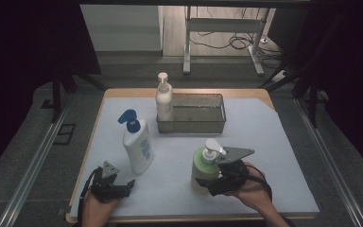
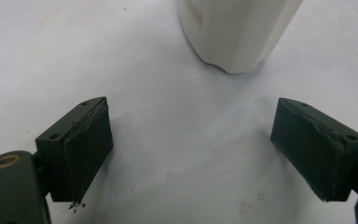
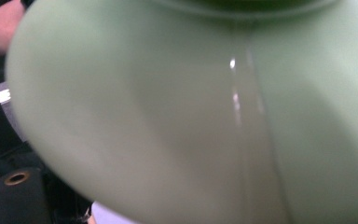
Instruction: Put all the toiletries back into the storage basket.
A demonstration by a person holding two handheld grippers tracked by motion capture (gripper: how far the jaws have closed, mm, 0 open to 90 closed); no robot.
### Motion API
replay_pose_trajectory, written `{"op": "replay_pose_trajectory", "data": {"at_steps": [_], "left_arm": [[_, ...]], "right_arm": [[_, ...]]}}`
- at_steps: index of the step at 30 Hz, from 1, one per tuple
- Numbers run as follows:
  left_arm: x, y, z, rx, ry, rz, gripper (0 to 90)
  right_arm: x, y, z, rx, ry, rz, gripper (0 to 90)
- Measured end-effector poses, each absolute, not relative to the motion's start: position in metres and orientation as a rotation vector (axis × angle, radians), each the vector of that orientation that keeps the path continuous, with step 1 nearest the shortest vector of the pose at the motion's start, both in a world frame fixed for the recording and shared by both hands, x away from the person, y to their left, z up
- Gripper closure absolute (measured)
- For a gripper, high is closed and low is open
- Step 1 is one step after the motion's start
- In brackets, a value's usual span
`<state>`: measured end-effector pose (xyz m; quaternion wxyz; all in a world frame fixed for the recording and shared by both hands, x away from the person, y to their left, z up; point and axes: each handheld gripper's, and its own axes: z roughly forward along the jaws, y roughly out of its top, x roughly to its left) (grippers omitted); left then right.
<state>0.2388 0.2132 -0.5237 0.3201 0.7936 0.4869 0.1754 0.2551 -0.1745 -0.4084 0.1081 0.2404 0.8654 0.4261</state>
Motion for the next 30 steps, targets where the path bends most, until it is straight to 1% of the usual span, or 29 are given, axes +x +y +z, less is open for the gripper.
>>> {"op": "replay_pose_trajectory", "data": {"at_steps": [30], "left_arm": [[0.239,0.213,-0.524,2.085,1.276,0.464,12.2]], "right_arm": [[0.326,-0.158,-0.371,0.818,2.438,1.215,11.4]]}}
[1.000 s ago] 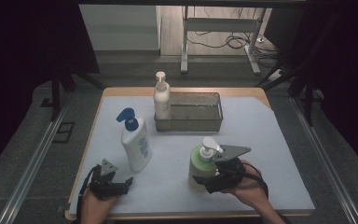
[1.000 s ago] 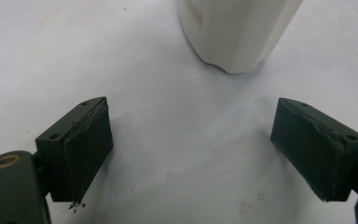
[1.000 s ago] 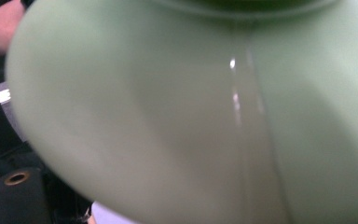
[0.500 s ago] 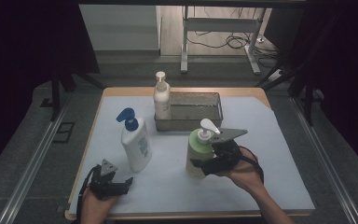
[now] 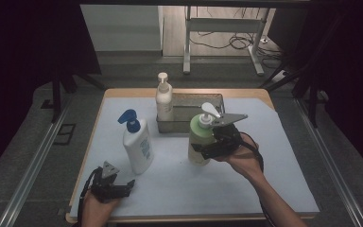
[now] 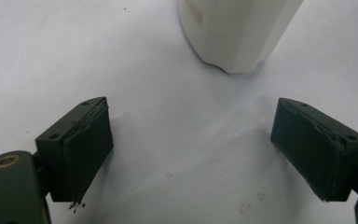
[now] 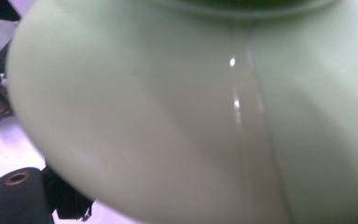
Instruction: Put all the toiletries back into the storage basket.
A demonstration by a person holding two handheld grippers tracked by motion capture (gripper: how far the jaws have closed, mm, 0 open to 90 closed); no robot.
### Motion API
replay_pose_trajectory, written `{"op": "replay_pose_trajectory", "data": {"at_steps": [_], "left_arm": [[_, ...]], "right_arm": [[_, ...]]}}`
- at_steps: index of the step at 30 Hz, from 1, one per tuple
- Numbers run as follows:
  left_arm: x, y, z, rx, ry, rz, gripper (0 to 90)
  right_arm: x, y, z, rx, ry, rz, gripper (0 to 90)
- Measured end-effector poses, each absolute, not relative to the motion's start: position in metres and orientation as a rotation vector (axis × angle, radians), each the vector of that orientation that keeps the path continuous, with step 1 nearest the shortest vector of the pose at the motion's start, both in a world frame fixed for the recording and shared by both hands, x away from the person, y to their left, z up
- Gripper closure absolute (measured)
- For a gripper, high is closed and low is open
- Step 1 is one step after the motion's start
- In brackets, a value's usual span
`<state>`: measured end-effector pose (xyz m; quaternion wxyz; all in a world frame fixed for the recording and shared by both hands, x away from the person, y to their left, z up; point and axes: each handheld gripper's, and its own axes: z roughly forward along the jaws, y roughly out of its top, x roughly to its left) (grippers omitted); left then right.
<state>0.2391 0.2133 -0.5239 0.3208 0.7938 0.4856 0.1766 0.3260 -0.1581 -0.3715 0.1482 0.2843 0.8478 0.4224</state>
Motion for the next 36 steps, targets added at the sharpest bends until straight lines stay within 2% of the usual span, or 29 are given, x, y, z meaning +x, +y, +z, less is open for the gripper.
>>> {"op": "replay_pose_trajectory", "data": {"at_steps": [36], "left_arm": [[0.239,0.213,-0.524,2.086,1.275,0.463,12.2]], "right_arm": [[0.394,-0.138,-0.338,0.91,2.328,1.157,11.5]]}}
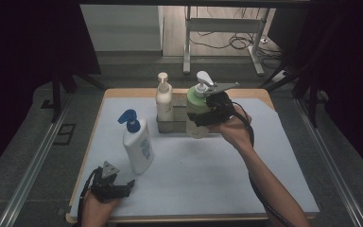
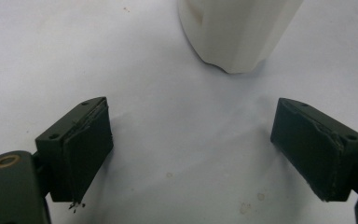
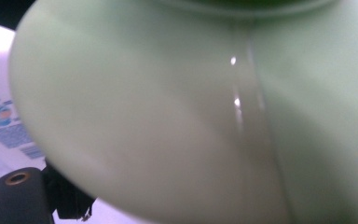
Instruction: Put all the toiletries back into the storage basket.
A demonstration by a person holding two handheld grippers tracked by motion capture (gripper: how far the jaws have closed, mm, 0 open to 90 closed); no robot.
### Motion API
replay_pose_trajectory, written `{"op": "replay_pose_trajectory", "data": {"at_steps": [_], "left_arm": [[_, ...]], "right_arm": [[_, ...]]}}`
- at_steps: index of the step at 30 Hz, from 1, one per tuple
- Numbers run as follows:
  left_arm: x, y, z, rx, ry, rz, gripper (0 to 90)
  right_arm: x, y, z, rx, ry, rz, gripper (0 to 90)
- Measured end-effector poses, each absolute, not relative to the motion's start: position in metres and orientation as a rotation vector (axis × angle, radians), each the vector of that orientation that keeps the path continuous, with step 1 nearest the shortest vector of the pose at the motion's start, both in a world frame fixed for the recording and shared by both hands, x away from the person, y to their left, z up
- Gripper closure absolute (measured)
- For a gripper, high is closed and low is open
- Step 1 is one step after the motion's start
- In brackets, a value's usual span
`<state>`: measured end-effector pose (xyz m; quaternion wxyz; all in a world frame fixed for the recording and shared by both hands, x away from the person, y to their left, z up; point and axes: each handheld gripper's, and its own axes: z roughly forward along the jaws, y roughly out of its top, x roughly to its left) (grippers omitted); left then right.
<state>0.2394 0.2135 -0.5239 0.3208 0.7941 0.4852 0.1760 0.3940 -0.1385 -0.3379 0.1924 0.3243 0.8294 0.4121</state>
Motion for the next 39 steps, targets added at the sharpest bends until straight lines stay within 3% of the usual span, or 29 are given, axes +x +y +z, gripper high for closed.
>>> {"op": "replay_pose_trajectory", "data": {"at_steps": [39], "left_arm": [[0.239,0.214,-0.524,2.09,1.276,0.459,12.2]], "right_arm": [[0.464,-0.122,-0.347,1.052,2.192,1.1,11.5]]}}
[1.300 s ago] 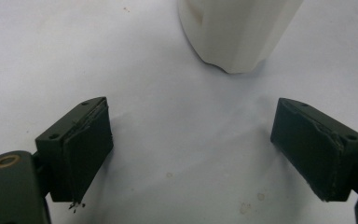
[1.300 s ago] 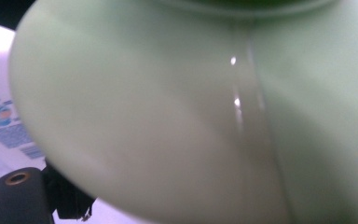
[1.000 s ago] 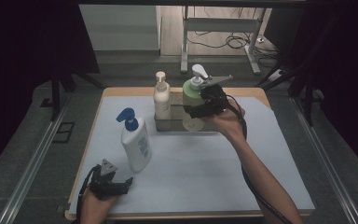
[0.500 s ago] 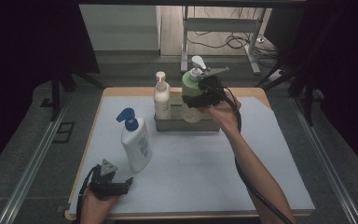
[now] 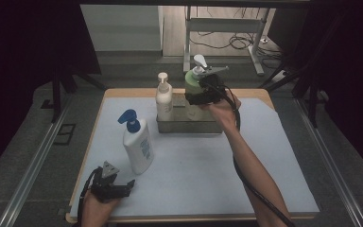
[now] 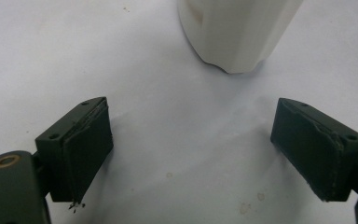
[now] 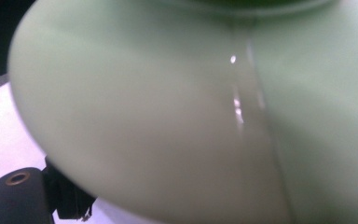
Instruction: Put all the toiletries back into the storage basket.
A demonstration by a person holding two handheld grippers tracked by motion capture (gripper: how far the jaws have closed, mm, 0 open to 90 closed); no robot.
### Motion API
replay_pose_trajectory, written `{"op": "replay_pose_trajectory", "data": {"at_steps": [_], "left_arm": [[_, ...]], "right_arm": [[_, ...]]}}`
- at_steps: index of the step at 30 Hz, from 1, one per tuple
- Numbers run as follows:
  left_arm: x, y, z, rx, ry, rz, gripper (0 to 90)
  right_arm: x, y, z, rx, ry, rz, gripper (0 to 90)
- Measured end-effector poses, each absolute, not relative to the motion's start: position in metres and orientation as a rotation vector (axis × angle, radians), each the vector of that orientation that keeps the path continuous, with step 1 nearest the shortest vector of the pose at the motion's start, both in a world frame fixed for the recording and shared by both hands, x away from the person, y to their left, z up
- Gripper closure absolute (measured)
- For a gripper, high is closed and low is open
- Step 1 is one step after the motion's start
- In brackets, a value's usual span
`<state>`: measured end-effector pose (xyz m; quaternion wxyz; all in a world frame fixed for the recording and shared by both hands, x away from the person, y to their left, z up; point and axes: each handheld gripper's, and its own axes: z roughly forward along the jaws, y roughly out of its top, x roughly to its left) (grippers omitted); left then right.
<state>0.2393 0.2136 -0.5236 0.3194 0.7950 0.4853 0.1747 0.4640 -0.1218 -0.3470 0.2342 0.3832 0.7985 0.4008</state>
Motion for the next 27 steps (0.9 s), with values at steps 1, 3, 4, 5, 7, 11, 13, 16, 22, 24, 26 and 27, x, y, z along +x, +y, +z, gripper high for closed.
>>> {"op": "replay_pose_trajectory", "data": {"at_steps": [1,3,4,5,7,11,13,16,22,24,26,27], "left_arm": [[0.239,0.214,-0.524,2.09,1.276,0.459,12.2],[0.239,0.214,-0.524,2.09,1.276,0.459,12.2],[0.239,0.214,-0.524,2.09,1.276,0.458,12.2],[0.239,0.214,-0.524,2.09,1.276,0.459,12.2],[0.239,0.214,-0.524,2.09,1.276,0.459,12.2],[0.239,0.214,-0.524,2.09,1.276,0.459,12.2],[0.239,0.214,-0.524,2.089,1.276,0.458,12.2],[0.239,0.214,-0.524,2.09,1.276,0.459,12.2],[0.239,0.214,-0.524,2.089,1.276,0.459,12.2],[0.239,0.214,-0.524,2.089,1.276,0.459,12.2],[0.239,0.214,-0.524,2.09,1.276,0.459,12.2],[0.239,0.214,-0.524,2.09,1.276,0.459,12.2]], "right_arm": [[0.465,-0.122,-0.349,1.056,2.191,1.095,11.5],[0.467,-0.122,-0.352,1.063,2.193,1.09,11.5],[0.468,-0.122,-0.354,1.069,2.194,1.091,11.5],[0.469,-0.122,-0.356,1.074,2.195,1.089,11.5],[0.471,-0.123,-0.36,1.076,2.198,1.083,11.5],[0.472,-0.122,-0.367,1.081,2.211,1.081,11.5],[0.472,-0.122,-0.369,1.086,2.214,1.083,11.5],[0.473,-0.122,-0.373,1.085,2.225,1.079,11.5],[0.474,-0.122,-0.38,1.091,2.241,1.068,11.6],[0.475,-0.122,-0.383,1.093,2.248,1.06,11.6],[0.476,-0.122,-0.386,1.092,2.254,1.053,11.6],[0.476,-0.121,-0.388,1.096,2.259,1.05,11.6]]}}
